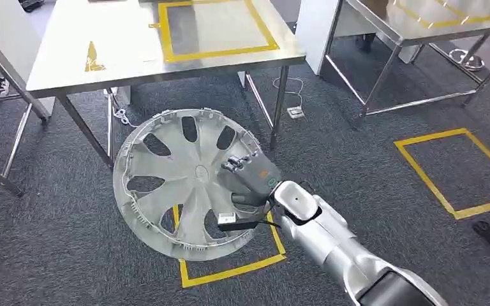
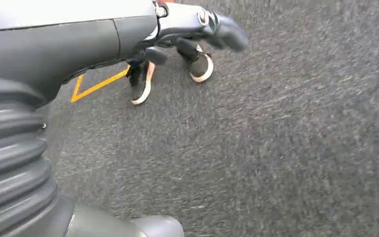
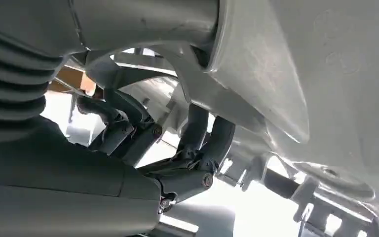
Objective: Take the parts from the cabinet and place them on the table.
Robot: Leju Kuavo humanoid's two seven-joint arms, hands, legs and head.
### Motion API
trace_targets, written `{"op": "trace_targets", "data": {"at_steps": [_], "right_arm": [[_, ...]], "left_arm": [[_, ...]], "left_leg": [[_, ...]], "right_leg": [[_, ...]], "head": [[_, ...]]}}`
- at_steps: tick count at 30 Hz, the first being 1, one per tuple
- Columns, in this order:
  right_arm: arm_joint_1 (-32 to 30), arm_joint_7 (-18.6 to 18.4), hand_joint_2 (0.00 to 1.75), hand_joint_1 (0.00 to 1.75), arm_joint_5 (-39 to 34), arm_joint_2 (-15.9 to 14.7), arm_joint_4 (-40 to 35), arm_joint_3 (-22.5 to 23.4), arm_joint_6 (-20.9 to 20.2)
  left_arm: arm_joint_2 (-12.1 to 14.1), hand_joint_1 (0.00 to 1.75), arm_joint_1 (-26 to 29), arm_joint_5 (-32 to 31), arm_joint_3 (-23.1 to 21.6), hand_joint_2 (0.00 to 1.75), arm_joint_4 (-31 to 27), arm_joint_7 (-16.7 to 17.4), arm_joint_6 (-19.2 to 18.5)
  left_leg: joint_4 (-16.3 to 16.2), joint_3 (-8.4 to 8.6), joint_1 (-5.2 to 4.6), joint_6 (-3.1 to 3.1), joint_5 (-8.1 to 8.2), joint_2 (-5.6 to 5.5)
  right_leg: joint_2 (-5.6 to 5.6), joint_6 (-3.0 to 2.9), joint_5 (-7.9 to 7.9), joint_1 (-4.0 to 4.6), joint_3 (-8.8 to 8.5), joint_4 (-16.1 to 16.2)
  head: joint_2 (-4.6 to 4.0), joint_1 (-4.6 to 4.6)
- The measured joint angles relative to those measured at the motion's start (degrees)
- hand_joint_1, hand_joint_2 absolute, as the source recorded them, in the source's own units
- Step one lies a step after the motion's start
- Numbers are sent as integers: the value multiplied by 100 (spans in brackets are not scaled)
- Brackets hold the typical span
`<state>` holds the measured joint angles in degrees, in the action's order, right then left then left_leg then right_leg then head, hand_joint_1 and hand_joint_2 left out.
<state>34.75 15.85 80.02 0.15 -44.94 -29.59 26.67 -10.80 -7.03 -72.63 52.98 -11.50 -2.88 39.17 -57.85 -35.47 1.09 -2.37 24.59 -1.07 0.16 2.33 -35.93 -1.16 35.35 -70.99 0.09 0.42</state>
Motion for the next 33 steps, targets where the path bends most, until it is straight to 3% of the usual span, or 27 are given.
{"op": "trace_targets", "data": {"at_steps": [1, 2, 3, 4, 5, 6, 7, 8, 9, 11, 12, 13, 14, 16, 18, 19, 20, 22, 23, 24, 25, 26, 27, 28, 29, 32, 33], "right_arm": [[-9, 9, 0, 175, 2, 0, 15, 0, 2], [-26, 11, 0, 175, 4, 0, 33, 0, 2], [-40, 5, 0, 175, 4, -9, 48, 2, 2], [-44, 2, 0, 175, 2, -13, 55, 2, 2], [-41, 4, 0, 175, 2, -13, 59, 2, 4], [-44, 4, 0, 175, 2, -13, 63, 2, 20], [-43, -4, 0, 175, -4, -11, 90, 2, 44], [-65, -4, 0, 175, -9, -9, 90, 2, 50], [-91, -2, 0, 175, -2, -9, 90, 2, 55], [-111, -22, 0, 175, 4, -26, 105, 9, 55], [-109, -18, 0, 175, 4, -28, 105, 13, 57], [-103, -24, 0, 175, 2, -29, 105, 18, 66], [-101, -35, 0, 175, 2, -29, 105, 20, 70], [-126, -42, 0, 175, 28, -29, 105, 22, 53], [-188, -59, 0, 175, 42, -29, 105, 22, 46], [-204, -63, 0, 175, 52, -31, 105, 22, 42], [-208, -70, 0, 175, 63, -29, 105, 22, 41], [-216, -96, 0, 175, 72, -31, 105, 22, 42], [-229, -103, 0, 175, 74, -24, 103, 22, 35], [-226, -101, 0, 175, 83, -24, 100, 28, 24], [-229, -96, 0, 175, 90, -29, 87, 31, 22], [-209, -98, 0, 175, 92, -26, 68, 37, 9], [-195, -103, 0, 175, 92, -26, 52, 44, -2], [-174, -101, 0, 175, 90, -22, 46, 48, -7], [-157, -101, 0, 175, 87, -22, 46, 48, -13], [-184, -105, 0, 175, 96, -29, 46, 55, -35], [-194, -103, 0, 175, 103, -29, 46, 55, -37]], "left_arm": [[0, 0, 3, 0, 0, 175, 0, 0, 0], [0, 0, 12, 0, 0, 175, 2, 0, 0], [0, 0, 24, 0, 0, 175, 2, 0, 0], [0, 0, 31, 0, 0, 175, 2, 0, 0], [0, 0, 30, 0, 0, 175, 2, 0, 0], [7, 0, 26, -9, 0, 175, 0, 0, 0], [31, 0, 10, -20, 0, 175, -5, 2, -6], [26, 0, 3, -35, 0, 175, -9, 4, -9], [22, 0, 9, -50, 0, 175, -9, 15, -13], [28, 0, 16, -61, 0, 175, -9, 26, -17], [28, 0, 2, -65, 0, 175, -11, 28, -17], [28, 0, -6, -68, 0, 175, -11, 28, -17], [28, 0, -11, -77, 0, 175, -11, 30, -20], [24, 0, 12, -118, 0, 175, -7, 48, -55], [26, 0, 48, -125, 0, 175, -7, 61, -55], [28, 0, 51, -125, 0, 175, -7, 59, -55], [31, 0, 53, -125, 0, 175, -7, 57, -55], [48, 0, 81, -122, 0, 175, -7, 52, -55], [46, 0, 78, -122, 0, 175, -4, 52, -59], [39, 0, 74, -116, 0, 175, -4, 55, -59], [33, 0, 69, -116, 0, 175, -7, 48, -59], [22, 0, 49, -116, 0, 175, -7, 42, -59], [17, 0, 39, -116, 0, 175, -11, 37, -59], [17, 0, 35, -116, 0, 175, -13, 26, -57], [17, 0, 18, -116, 0, 175, -15, 22, -55], [7, 0, 19, -118, 0, 175, -13, 22, -55], [0, 0, 31, -118, 0, 175, -13, 24, -55]], "left_leg": [[-6, 17, 8, 28, 18, -5], [-16, 38, 25, 66, 39, -15], [-37, 64, 58, 111, 65, -23], [-72, 90, 99, 171, 104, -27], [-123, 111, 142, 246, 151, -25], [-177, 99, 142, 347, 200, -18], [-223, 97, 140, 414, 223, -18], [-175, 81, 110, 473, 229, -16], [-153, 101, 116, 518, 245, -14], [-212, 191, 160, 618, 214, 11], [-350, 89, 163, 623, 182, 62], [-622, -54, 151, 615, 164, 87], [-1052, -334, 129, 611, 202, 92], [-1697, -851, 87, 587, 535, 91], [-1665, -1050, 50, 528, 704, 90], [-1369, -1007, 21, 478, 610, 90], [-984, -923, -8, 425, 378, 89], [-203, -817, -84, 309, -609, 83], [-272, -742, -97, 299, -448, 82], [-288, -696, -108, 282, -449, 74], [-252, -666, -82, 242, -399, 72], [-242, -593, -86, 199, -355, 62], [-202, -487, -57, 164, -303, 49], [-191, -397, -56, 127, -236, 53], [-184, -322, -57, 101, -164, 51], [-183, -55, -58, 86, 72, 15], [-184, 47, -59, 91, 151, 2]], "right_leg": [[1, 51, -61, -20, 248, -324], [0, 74, 15, -47, 372, -387], [-1, 91, 223, -75, 368, -203], [-3, 123, 534, -104, 253, 204], [-13, 85, 870, -139, 72, 729], [-13, 179, 1055, -192, -53, 1141], [17, 150, 753, -130, -11, 1142], [-12, 61, 708, -124, 0, 1081], [1, -1, 836, -114, -22, 1092], [20, -152, 821, -115, -104, 1086], [16, -201, 796, -111, -181, 1109], [16, -245, 764, -94, -239, 1114], [14, -285, 704, -78, -299, 1117], [14, -343, 581, -34, -421, 1119], [31, -358, 439, 7, -597, 1120], [42, -353, 357, 17, -701, 1121], [45, -340, 276, 26, -802, 1122], [55, -305, 99, 55, -942, 1108], [87, -255, 14, 73, -989, 1167], [80, -222, -39, 72, -1071, 1246], [82, -185, 35, 89, -1147, 1181], [85, -157, 162, 87, -1098, 1045], [67, -127, 320, 64, -904, 701], [49, -107, 480, 68, -643, 259], [40, -88, 440, 68, -339, -112], [34, -52, -404, 68, 295, -455], [34, -61, -518, 69, 399, -342]], "head": [[0, 9], [0, 7], [0, 9], [0, 13], [0, 11], [0, 33], [0, 68], [0, 52], [0, 55], [0, 41], [0, 35], [0, 15], [0, 11], [0, -2], [0, -2], [0, 0], [0, -2], [0, -20], [0, -29], [0, -15], [0, -11], [0, -18], [0, -9], [0, -15], [0, -4], [0, -2], [0, -4]]}}
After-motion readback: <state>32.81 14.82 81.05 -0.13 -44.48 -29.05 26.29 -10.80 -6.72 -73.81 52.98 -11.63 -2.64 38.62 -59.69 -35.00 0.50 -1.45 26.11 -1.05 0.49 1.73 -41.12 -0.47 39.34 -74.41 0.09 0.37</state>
